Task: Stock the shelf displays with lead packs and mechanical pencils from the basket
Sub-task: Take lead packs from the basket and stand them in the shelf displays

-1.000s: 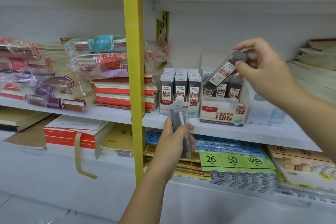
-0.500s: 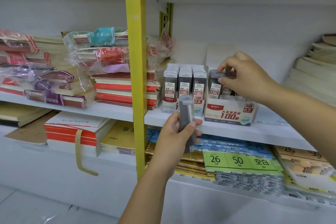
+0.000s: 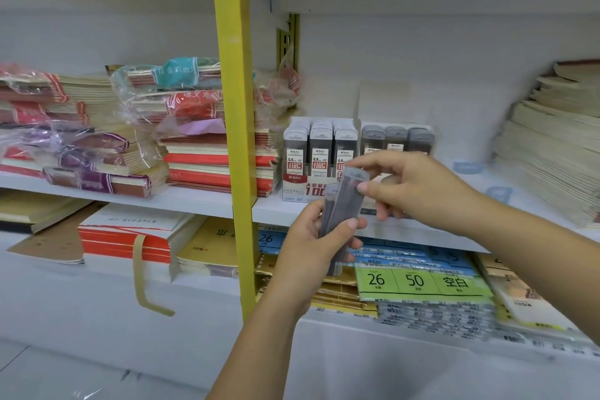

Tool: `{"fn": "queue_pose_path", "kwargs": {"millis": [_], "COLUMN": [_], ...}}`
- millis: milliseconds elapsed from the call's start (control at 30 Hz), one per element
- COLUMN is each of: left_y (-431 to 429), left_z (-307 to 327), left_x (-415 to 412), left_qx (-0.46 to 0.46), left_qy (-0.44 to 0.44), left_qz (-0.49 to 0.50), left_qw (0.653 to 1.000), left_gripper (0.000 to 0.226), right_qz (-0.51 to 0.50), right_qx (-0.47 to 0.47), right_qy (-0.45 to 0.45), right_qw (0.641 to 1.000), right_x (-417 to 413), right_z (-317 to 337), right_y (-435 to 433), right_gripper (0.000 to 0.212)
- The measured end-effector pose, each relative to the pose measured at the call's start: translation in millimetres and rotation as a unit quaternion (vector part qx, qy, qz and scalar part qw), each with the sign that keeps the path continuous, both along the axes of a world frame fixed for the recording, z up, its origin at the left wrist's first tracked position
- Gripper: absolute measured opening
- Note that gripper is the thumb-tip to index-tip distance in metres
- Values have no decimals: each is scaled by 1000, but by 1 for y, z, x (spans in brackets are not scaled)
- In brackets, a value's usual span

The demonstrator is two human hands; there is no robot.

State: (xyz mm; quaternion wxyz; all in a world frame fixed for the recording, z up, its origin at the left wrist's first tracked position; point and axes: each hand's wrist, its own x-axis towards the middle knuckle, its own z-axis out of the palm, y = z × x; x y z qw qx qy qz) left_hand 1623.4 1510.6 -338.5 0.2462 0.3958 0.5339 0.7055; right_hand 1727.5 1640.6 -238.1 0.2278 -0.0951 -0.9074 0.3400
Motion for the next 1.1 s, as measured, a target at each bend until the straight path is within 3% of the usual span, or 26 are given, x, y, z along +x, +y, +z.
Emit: {"fn": "queue_pose_path", "kwargs": {"millis": [100, 167, 233, 400, 700, 1000, 1100], "left_y": [-2, -4, -6, -5, 2, 6, 6], "left_z": [1, 3, 4, 0, -6, -9, -7], "left_x": [6, 9, 11, 10, 7, 5, 2], "left_qx": [-10, -12, -6, -6, -34, -37, -33], "left_qy": [14, 13, -2, -27, -32, -25, -50], "left_qz": [-22, -35, -43, -30, 23, 3, 9], "left_qw": [1000, 999, 999, 999, 999, 999, 998], "left_gripper": [20, 33, 43, 34, 33, 16, 19], "right_qz": [18, 34, 32, 13, -10, -33, -77], "right_qx": [-87, -122, -125, -120, -136, -205, -189], "right_qy": [38, 69, 84, 87, 57, 97, 140], "right_qw": [995, 990, 988, 989, 989, 973, 969], "right_x": [4, 10, 14, 20, 25, 20, 23], "right_z": [-2, 1, 2, -5, -11, -12, 2], "right_y": [3, 7, 11, 14, 16, 20, 25], "right_gripper": [29, 27, 18, 5, 39, 28, 20]}}
